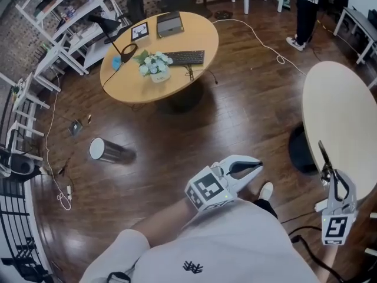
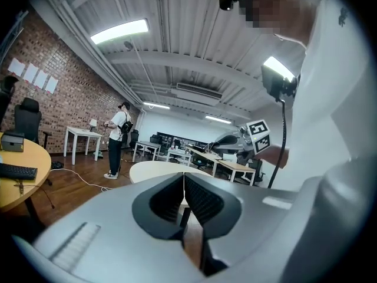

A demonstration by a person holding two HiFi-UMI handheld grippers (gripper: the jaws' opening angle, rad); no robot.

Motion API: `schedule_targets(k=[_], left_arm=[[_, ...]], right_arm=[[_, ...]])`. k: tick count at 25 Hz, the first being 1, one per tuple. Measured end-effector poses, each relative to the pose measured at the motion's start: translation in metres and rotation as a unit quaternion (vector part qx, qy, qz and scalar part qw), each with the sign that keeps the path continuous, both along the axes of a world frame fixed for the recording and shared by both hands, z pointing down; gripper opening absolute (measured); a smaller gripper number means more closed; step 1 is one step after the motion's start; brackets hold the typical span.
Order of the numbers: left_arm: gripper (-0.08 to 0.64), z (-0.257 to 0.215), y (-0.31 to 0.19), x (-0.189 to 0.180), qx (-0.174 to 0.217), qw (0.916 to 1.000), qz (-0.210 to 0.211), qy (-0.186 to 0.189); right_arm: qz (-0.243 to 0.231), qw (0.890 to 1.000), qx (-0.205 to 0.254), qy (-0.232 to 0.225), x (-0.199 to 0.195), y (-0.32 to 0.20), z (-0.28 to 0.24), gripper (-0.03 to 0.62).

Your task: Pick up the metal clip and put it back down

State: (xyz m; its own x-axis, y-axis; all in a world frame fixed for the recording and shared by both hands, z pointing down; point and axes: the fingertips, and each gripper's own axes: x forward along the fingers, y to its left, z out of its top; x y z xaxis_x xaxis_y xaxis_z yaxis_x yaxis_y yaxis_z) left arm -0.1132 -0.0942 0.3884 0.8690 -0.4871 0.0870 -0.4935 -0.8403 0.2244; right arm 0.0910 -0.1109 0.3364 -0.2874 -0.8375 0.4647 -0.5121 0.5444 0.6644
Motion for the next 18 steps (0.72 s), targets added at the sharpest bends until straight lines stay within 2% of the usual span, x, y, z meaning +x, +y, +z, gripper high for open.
schedule_targets(k=[5,10,13,18], left_arm=[[-0.006,-0.001,-0.009,0.013,-0.003,0.9999,-0.009,-0.005],[-0.006,0.007,-0.028,0.019,-0.001,0.9996,-0.027,-0.008],[-0.006,0.008,-0.050,0.012,-0.006,0.9974,-0.067,-0.026],[-0.006,-0.011,-0.074,0.049,-0.015,0.9950,-0.091,-0.040]], right_arm=[[0.029,0.999,-0.029,-0.009,0.045,-0.027,0.033,0.005],[0.083,0.994,-0.071,0.010,0.122,-0.075,0.121,0.003],[0.077,0.993,-0.088,0.009,0.143,-0.126,0.175,0.003],[0.067,0.993,-0.093,0.039,0.200,-0.189,0.235,0.003]])
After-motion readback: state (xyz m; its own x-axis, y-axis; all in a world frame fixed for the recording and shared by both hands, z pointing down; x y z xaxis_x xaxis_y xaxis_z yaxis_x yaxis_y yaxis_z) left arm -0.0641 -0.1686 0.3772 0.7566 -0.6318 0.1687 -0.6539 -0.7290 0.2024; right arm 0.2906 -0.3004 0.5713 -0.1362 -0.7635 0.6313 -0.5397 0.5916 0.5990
